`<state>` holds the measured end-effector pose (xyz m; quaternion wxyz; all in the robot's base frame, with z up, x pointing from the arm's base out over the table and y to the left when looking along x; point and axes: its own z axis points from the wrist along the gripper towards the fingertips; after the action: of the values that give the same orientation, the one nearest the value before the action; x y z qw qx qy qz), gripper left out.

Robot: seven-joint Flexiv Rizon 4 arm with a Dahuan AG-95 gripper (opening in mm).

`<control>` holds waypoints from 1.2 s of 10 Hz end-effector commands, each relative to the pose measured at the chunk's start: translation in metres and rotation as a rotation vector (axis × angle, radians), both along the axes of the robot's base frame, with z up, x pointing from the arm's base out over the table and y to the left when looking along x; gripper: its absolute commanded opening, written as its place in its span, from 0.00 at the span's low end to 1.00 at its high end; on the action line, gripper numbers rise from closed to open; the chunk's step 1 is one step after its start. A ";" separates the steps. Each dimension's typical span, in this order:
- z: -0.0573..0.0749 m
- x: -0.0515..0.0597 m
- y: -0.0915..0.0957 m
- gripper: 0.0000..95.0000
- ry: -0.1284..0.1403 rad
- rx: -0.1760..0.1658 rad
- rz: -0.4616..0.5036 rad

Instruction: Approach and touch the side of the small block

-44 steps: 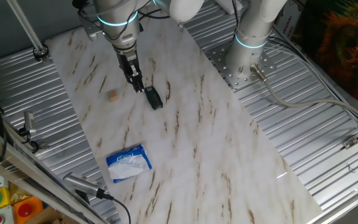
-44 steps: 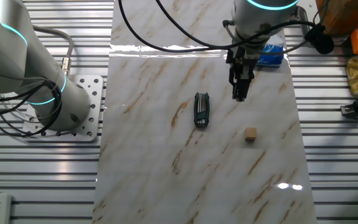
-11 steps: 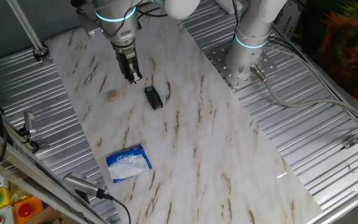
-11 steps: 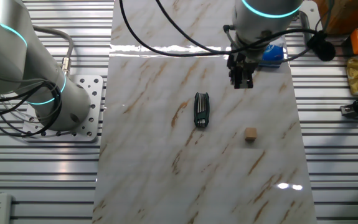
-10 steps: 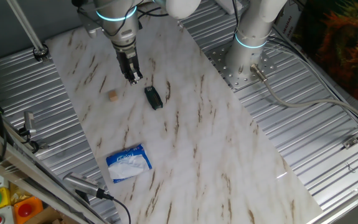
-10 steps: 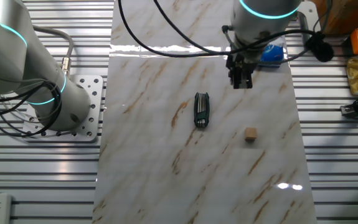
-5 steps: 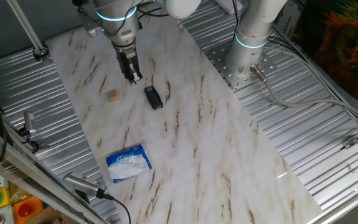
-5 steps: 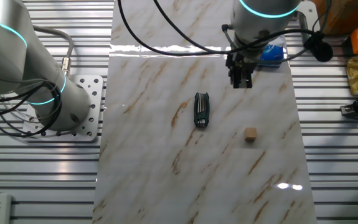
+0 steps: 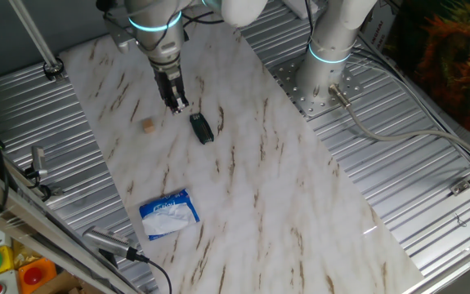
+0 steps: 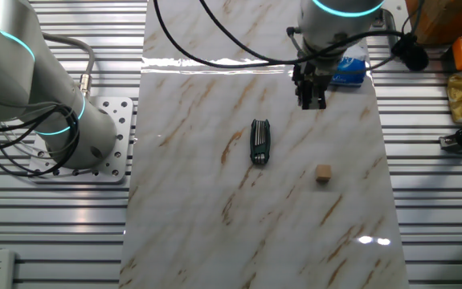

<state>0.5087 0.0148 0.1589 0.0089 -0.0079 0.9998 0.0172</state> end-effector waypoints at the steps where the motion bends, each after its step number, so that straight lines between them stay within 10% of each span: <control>1: -0.016 0.011 -0.002 0.00 -0.002 0.003 0.009; 7: -0.068 0.068 -0.018 0.00 -0.009 -0.005 0.031; 9: -0.091 0.088 -0.049 0.00 -0.016 0.001 0.055; 12: -0.111 0.089 -0.062 0.00 -0.018 -0.004 0.062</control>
<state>0.6003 -0.0473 0.0431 0.0171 -0.0382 0.9990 0.0168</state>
